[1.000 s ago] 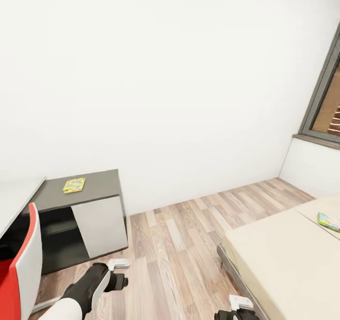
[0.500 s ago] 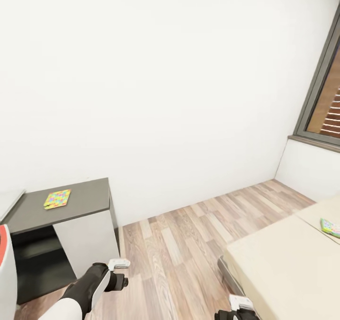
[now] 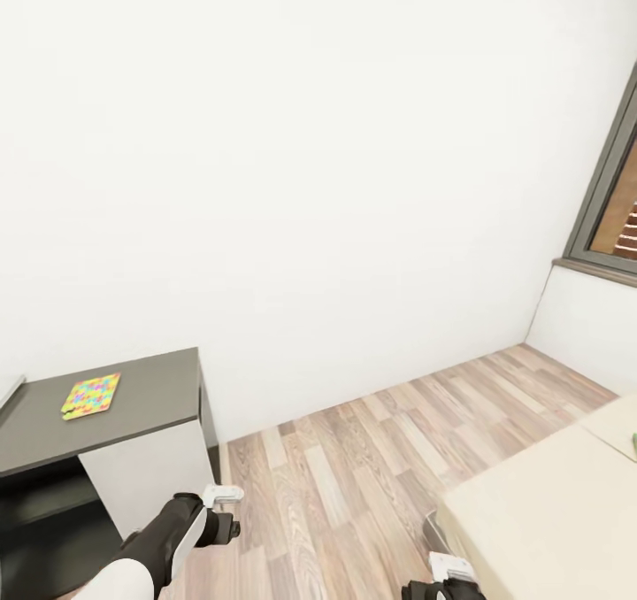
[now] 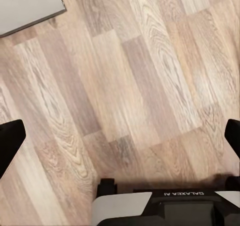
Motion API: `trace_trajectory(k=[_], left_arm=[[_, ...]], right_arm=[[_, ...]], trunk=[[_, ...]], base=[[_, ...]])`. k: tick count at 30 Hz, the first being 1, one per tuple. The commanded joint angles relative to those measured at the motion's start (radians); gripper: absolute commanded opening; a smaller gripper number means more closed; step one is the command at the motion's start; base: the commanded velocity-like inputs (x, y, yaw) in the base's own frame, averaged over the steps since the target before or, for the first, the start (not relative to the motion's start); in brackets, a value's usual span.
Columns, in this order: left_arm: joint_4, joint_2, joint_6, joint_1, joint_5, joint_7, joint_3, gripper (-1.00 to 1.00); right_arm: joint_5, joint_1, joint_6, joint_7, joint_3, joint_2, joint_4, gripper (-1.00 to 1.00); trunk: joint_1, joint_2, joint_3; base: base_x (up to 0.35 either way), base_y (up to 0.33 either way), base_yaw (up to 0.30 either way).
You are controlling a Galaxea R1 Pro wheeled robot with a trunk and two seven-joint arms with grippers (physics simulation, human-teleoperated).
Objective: Put all the toys in the child's room - the three board games (two on the bed and one on the table), the two jigsaw puzzles on the table, and the tennis ball on the table - inside the toy box on the table in the child's room.
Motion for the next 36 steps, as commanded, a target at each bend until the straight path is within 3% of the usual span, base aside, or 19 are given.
trace_trajectory(k=[1,10,17,36], left_arm=[[-0.002,0.000,0.005,-0.001,0.000,-0.002,0.000,1.00],[-0.002,0.000,0.005,-0.001,0.000,-0.002,-0.001,1.00],[-0.002,0.000,0.005,-0.001,0.000,-0.002,-0.001,1.00],[-0.002,0.000,0.005,-0.001,0.000,-0.002,-0.004,1.00]], right_arm=[[-0.007,0.000,0.005,-0.004,-0.004,0.001,-0.002,1.00],[-0.006,0.000,0.005,-0.003,-0.004,0.001,-0.002,1.00],[-0.006,0.000,0.005,-0.003,-0.004,0.000,-0.002,1.00],[-0.006,0.000,0.005,-0.002,-0.004,0.000,-0.002,1.00]], trunk=[[0.001,-0.002,-0.002],[0.001,-0.002,-0.002],[0.001,-0.002,-0.002],[0.001,-0.002,-0.002]], base=[[0.332,0.034,0.000],[0.332,0.012,-0.030],[0.291,0.001,-0.202],[0.033,0.025,-0.276]])
